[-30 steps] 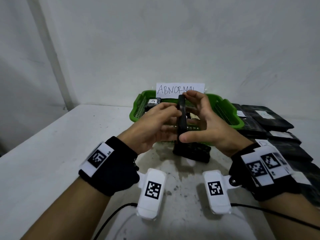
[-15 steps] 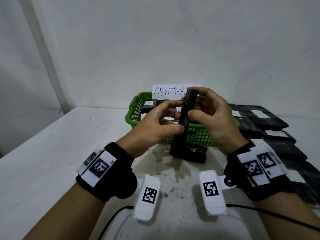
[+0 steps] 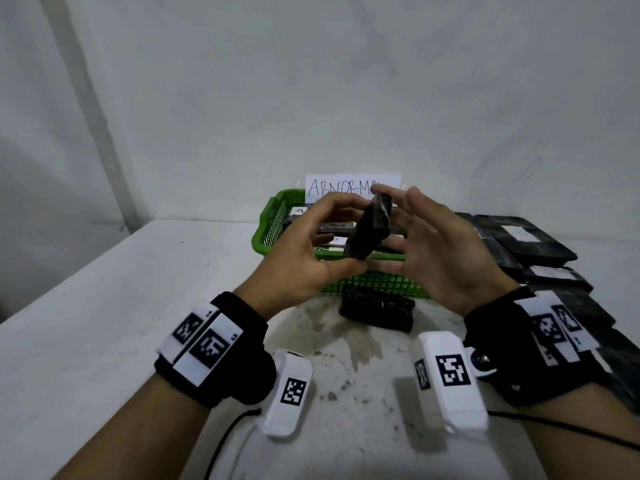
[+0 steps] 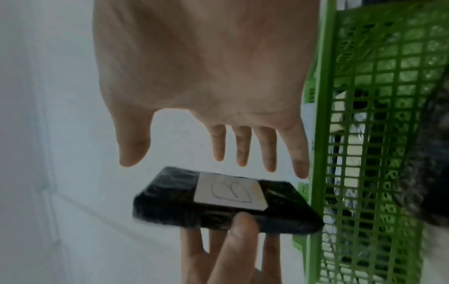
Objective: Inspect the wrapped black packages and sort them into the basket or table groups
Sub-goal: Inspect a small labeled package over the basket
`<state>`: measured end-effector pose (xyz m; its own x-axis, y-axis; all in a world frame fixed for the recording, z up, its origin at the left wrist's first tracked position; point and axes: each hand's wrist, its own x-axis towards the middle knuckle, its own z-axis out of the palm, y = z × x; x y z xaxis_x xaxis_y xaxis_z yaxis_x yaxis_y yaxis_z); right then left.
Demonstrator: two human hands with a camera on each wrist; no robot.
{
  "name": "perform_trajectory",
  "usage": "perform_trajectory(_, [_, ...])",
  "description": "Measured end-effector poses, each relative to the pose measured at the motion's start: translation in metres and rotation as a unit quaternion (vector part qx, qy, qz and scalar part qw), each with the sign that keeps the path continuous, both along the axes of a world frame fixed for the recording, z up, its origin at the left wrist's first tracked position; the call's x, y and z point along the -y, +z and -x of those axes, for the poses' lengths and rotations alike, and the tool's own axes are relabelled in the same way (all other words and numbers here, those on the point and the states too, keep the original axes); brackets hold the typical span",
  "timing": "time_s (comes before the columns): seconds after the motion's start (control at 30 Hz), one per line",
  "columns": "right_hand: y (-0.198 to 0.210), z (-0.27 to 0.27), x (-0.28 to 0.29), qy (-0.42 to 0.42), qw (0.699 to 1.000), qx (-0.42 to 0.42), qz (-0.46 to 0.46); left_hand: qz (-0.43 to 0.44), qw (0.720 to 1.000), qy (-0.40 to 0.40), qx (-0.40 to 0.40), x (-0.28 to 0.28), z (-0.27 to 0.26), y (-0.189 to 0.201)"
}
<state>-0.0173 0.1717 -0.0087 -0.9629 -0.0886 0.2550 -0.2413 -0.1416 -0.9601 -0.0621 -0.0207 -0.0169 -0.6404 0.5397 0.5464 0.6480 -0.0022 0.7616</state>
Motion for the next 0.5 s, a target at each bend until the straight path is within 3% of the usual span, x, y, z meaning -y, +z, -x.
perform_trajectory(0.13, [-0.003,0.000,0.007,0.073,0.996,0.028,-0.036,-0.029,0.998,0.001,-0.055,-0.003,0.000,-0.001])
perform_trajectory(0.3, [-0.005,0.004,0.020,0.012,0.998,-0.052,-0.020,-0.061,0.995,-0.033,-0.066,-0.004,0.002,-0.004])
perform_trajectory(0.4, [-0.004,0.002,0.019,-0.016,0.993,-0.100,-0.057,-0.137,0.986,-0.077,0.063,-0.004,0.004,-0.003])
perform_trajectory(0.5, [0.001,-0.004,0.020,-0.024,0.983,-0.129,-0.133,-0.188,0.947,-0.059,0.252,-0.001,0.003,0.004])
